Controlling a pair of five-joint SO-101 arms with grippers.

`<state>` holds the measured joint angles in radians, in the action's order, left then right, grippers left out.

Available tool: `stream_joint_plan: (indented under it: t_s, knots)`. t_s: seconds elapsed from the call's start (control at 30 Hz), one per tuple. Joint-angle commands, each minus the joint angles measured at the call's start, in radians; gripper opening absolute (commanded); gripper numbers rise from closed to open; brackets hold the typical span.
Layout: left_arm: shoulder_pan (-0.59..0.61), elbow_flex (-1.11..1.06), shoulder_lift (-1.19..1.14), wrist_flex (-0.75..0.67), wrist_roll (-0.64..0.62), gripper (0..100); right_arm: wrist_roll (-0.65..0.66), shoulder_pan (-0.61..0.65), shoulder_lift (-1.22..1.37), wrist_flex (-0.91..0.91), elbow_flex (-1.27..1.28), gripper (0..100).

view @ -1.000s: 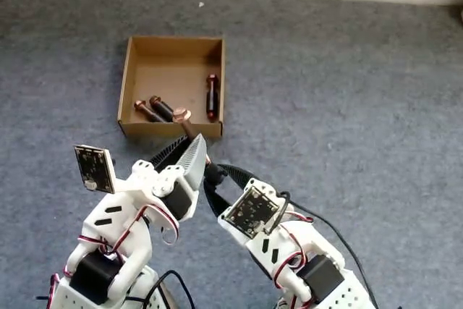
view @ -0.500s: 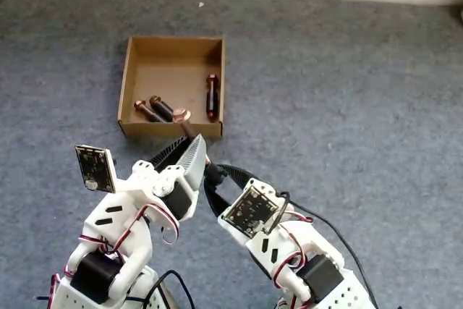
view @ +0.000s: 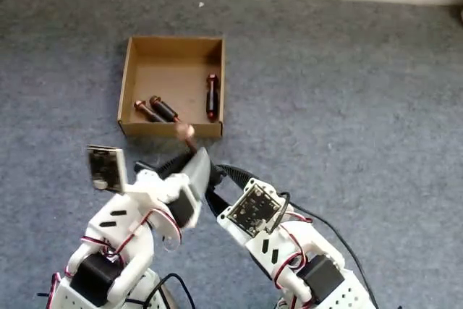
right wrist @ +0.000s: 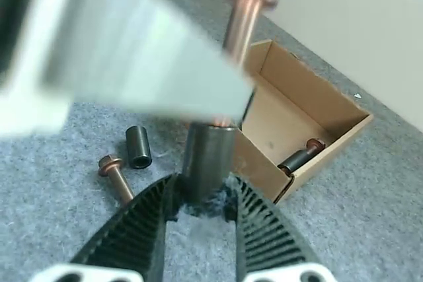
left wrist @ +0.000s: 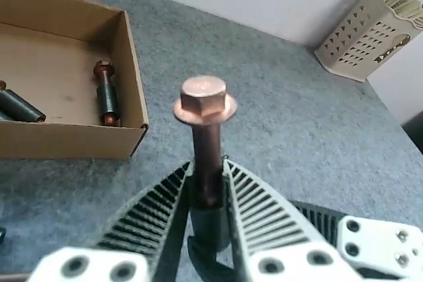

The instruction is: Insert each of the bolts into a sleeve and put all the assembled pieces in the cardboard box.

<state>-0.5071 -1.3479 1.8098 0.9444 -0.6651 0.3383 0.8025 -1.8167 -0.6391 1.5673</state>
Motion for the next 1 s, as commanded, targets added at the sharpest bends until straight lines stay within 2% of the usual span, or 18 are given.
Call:
stream_joint_plan:
  t_s: [0.0,0.13,0.43,0.6,0.97]
  knots:
    - [-0.053,0.087,0.010,0.101,-0.008,16,-0.012,0.005,-0.018,0.048,-0.081,0.6]
    - [-0.054,0.090,0.007,0.155,-0.008,31,-0.012,0.005,-0.018,0.048,-0.081,0.6]
    - [-0.028,0.101,0.010,0.229,0.034,33,-0.014,-0.021,-0.018,0.045,-0.079,0.6]
    - [0.160,0.147,0.010,0.247,0.035,33,-0.015,-0.096,-0.018,0.045,-0.079,0.6]
    - [0.650,0.082,0.010,0.245,0.034,31,-0.014,-0.104,-0.008,0.048,-0.087,0.6]
